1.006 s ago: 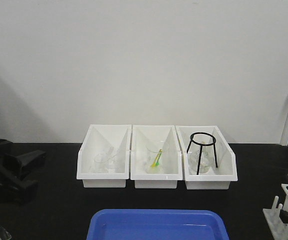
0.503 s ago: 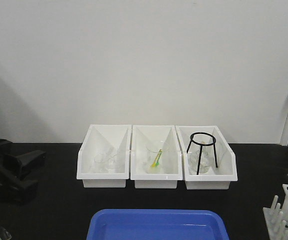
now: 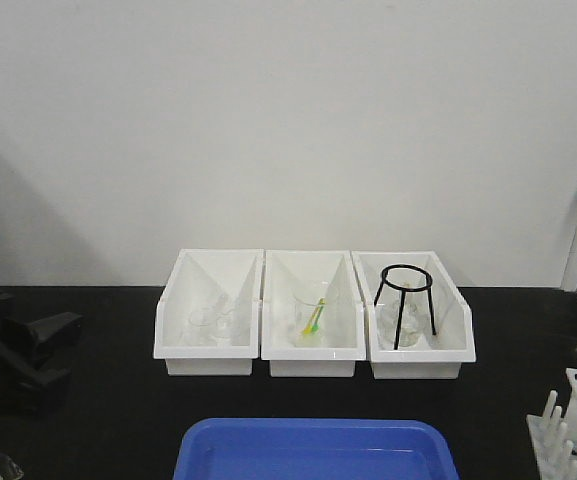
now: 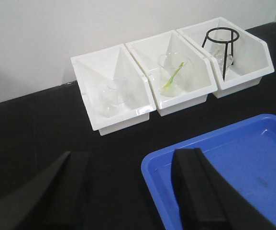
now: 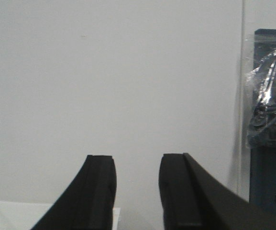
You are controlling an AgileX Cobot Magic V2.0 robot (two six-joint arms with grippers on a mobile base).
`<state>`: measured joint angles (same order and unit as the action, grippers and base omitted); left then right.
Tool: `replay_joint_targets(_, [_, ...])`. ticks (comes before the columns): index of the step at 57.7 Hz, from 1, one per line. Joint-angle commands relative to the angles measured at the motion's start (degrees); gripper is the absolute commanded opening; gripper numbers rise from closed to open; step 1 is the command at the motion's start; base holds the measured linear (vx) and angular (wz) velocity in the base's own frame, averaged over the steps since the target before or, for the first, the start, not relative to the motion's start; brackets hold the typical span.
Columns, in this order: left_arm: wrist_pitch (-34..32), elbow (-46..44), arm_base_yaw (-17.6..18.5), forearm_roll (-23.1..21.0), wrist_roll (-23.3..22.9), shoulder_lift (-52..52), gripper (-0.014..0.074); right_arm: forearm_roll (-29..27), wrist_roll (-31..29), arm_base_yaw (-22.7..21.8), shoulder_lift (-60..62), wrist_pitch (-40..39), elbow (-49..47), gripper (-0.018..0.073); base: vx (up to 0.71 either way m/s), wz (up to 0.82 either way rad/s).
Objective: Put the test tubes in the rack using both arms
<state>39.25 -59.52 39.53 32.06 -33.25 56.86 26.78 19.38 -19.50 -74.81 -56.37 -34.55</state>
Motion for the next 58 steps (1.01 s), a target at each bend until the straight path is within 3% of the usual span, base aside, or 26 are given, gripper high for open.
replay_joint_targets(1, [-1.6, -2.1, 0.4, 1.3, -0.3, -1.1, 0.0455, 5.7, 5.4, 0.0, 7.0, 4.5, -1.3, 0.0229, 0.00, 0.00])
replay_joint_targets(8, [0.3, -2.1, 0.4, 0.8, -0.3, -1.1, 0.0390, 14.4, 14.9, 0.0, 15.8, 16.4, -1.3, 0.0134, 0.00, 0.00])
replay_joint_targets(12, [0.7, -2.1, 0.4, -1.2, 1.0, -1.1, 0.0301, 21.3, 22.0, 0.0, 21.0, 22.6, -1.3, 0.0081, 0.00, 0.00])
replay_joint_targets(22, [0.3, -2.1, 0.4, -14.0, 9.9, -1.1, -0.0017, 44.0, 44.4, 0.0, 30.8, 28.3, -1.2, -0.0014, 0.00, 0.00])
replay_joint_targets(28, [-0.4, -2.1, 0.4, -19.9, 14.5, -1.1, -0.0023, 58.2, 58.4, 0.8, 33.5, 27.4, -1.2, -0.0011, 0.00, 0.00])
replay_joint_targets(33, [-1.7, -2.1, 0.4, -22.1, 15.2, -1.1, -0.0022, 66.8, 65.3, 2.3, 34.2, 27.3, -1.2, -0.0011, 0.00, 0.00])
replay_joint_targets(39, [-2.2, -2.1, 0.4, -22.3, 15.1, -1.1, -0.0022, 71.0, 68.6, 3.5, 34.2, 26.7, -1.2, -0.0011, 0.00, 0.00])
replay_joint_targets(58, [-2.2, -2.1, 0.4, -22.7, 15.0, -1.1, -0.0020, 71.4, 69.5, 3.4, 34.2, 25.5, -1.2, -0.0007, 0.00, 0.00])
